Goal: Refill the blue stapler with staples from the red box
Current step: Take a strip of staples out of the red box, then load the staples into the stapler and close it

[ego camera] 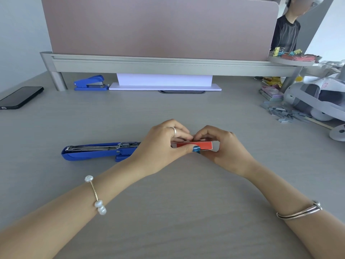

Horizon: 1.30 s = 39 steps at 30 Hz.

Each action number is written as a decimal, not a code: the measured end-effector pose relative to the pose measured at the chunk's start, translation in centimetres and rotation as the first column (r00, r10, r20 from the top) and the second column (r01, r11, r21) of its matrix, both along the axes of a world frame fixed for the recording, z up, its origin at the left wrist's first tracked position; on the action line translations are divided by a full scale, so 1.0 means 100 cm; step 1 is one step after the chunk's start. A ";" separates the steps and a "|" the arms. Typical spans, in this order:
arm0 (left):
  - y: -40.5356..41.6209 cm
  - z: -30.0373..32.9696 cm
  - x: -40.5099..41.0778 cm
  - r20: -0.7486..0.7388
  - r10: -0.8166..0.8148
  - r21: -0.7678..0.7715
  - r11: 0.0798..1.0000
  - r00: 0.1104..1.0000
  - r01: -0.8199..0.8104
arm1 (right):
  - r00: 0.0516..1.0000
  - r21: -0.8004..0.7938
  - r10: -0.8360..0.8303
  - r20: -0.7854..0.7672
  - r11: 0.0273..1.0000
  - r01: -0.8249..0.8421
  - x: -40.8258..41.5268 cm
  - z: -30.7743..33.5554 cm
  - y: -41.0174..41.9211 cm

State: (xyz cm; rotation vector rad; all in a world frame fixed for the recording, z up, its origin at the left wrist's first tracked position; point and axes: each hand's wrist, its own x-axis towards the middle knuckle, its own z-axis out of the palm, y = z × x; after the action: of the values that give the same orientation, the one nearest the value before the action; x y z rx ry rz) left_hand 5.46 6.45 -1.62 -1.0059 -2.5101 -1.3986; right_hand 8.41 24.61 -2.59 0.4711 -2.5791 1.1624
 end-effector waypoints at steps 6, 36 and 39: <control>-0.011 0.008 -0.007 0.048 0.036 0.022 0.999 0.998 -0.037 | 0.981 0.180 -0.145 -0.130 0.969 0.168 -0.006 -0.002 0.011; -0.058 0.009 0.000 0.381 0.027 0.290 0.946 0.924 -0.147 | 0.986 -0.024 0.046 -0.160 0.998 -0.051 -0.015 0.024 -0.072; -0.071 0.005 -0.011 0.219 0.157 0.054 0.984 0.963 -0.173 | 0.992 -0.074 -0.009 -0.124 0.997 0.000 -0.019 0.017 -0.068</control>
State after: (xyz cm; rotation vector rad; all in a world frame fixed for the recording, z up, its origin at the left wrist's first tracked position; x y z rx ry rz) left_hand 4.39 -0.70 -1.10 -0.6465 -2.5959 -1.6097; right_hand 6.51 17.78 -0.85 0.5049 -2.4213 1.1834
